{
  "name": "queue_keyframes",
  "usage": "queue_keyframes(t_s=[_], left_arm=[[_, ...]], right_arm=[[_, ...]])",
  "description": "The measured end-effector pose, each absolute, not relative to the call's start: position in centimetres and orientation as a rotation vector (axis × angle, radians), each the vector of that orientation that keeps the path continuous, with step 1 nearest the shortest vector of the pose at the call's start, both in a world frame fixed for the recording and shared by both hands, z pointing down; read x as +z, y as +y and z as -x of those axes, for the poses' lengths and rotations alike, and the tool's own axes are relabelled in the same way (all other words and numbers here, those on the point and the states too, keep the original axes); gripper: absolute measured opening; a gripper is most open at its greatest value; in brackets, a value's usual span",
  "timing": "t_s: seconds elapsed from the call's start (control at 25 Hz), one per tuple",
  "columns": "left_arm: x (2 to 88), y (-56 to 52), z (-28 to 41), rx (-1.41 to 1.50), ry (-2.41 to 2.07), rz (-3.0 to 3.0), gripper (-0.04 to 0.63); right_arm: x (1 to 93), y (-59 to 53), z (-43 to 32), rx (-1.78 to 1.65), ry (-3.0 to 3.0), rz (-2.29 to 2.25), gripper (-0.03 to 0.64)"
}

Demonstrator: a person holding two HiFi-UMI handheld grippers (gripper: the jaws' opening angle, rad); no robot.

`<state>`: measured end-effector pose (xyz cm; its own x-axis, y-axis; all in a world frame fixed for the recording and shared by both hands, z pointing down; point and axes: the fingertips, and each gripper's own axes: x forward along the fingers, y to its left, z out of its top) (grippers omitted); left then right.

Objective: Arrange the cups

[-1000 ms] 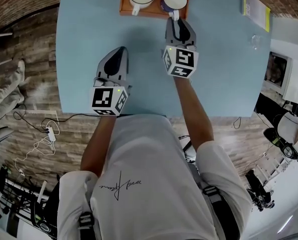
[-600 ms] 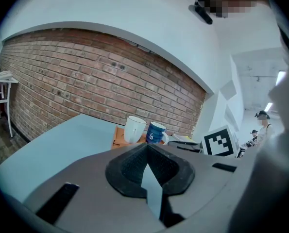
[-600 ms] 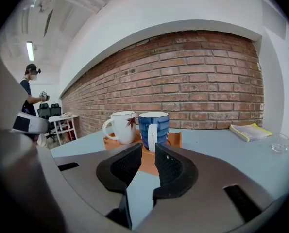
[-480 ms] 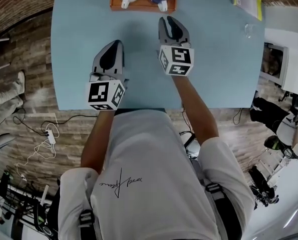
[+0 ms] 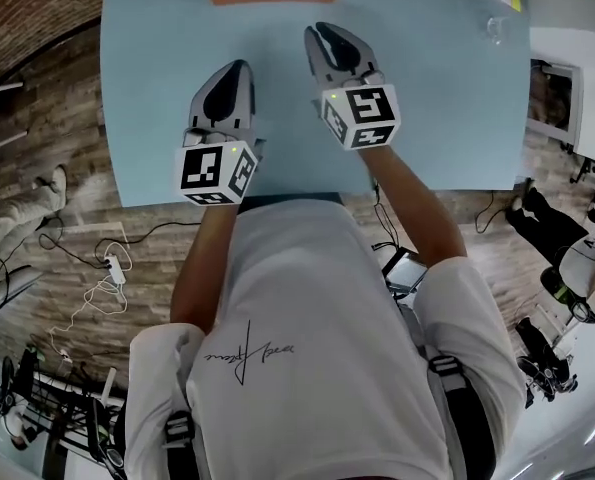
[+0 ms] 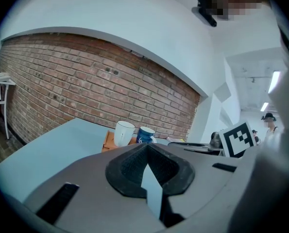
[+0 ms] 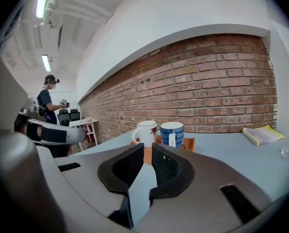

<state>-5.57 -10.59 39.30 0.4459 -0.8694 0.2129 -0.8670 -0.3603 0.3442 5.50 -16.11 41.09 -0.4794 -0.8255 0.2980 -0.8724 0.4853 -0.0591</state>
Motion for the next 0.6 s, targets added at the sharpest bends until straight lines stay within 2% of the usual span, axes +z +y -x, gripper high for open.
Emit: queue_keyframes(t_s=[0.6], left_arm=[[36.9,-8.2,5.5,-0.046,-1.468,-2.329,0.009]], right_arm=[[35.6,-11.3,-3.8,0.251,-2.636,-1.339,0.023]])
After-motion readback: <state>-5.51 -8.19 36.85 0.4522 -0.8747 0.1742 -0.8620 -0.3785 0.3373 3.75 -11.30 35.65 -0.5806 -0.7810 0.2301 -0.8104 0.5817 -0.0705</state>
